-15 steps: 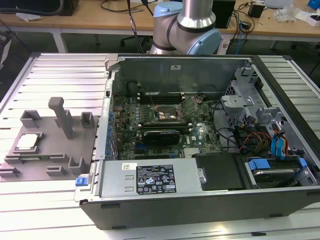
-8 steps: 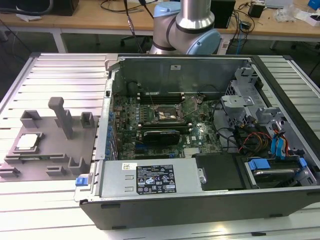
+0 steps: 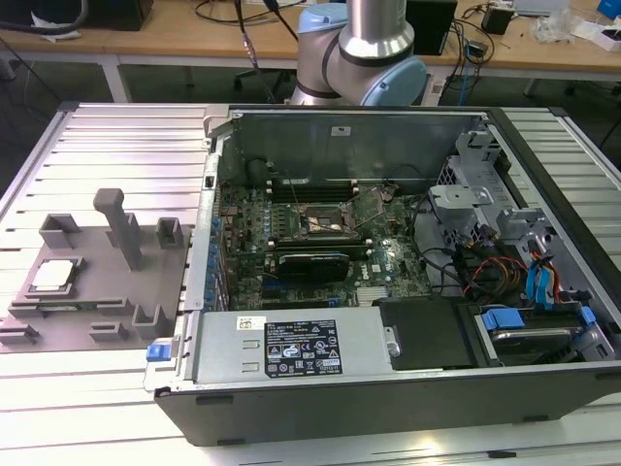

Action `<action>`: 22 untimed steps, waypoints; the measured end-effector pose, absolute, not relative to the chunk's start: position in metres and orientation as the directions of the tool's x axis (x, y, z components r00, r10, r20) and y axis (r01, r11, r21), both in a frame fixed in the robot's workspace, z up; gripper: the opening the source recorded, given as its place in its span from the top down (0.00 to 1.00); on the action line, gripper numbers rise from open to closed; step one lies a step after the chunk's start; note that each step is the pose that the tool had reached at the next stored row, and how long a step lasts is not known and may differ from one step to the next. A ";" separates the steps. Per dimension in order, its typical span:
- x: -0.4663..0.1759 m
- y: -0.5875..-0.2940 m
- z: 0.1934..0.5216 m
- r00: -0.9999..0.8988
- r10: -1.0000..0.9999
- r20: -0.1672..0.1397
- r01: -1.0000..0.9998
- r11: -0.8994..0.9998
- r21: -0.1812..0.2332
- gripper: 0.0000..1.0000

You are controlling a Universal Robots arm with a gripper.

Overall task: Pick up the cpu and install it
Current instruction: 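Reach for the cpu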

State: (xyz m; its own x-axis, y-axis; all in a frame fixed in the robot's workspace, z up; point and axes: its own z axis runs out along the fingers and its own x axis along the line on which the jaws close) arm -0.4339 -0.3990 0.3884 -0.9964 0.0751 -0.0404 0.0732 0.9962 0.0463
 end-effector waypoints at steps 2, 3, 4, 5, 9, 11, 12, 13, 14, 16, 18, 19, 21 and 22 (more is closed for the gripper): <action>-0.434 -0.399 0.384 -0.996 0.075 -0.041 0.073 0.996 0.046 0.89; -0.433 -0.401 0.381 -0.996 0.075 -0.040 0.073 0.996 0.046 0.89; -0.433 -0.401 0.380 -0.996 0.075 -0.040 0.073 0.996 0.046 0.89; -0.431 -0.403 0.378 -0.996 0.075 -0.040 0.073 0.996 0.046 0.89; -0.424 -0.407 0.370 -0.996 0.075 -0.040 0.073 0.996 0.046 0.89; -0.420 -0.409 0.367 -0.996 0.075 -0.040 0.073 0.996 0.046 0.89; -0.418 -0.410 0.365 -0.996 0.075 -0.041 0.073 0.996 0.046 0.89; -0.416 -0.410 0.363 -0.996 0.075 -0.041 0.073 0.996 0.046 0.89; -0.415 -0.411 0.361 -0.996 0.075 -0.040 0.073 0.996 0.046 0.89; -0.412 -0.413 0.356 -0.996 0.075 -0.040 0.073 0.996 0.046 0.89; -0.410 -0.415 0.352 -0.996 0.075 -0.040 0.073 0.996 0.046 0.89; -0.409 -0.416 0.348 -0.996 0.075 -0.040 0.073 0.996 0.046 0.89; -0.408 -0.417 0.343 -0.996 0.075 -0.040 0.073 0.996 0.046 0.89; -0.408 -0.418 0.341 -0.996 0.075 -0.040 0.073 0.996 0.046 0.89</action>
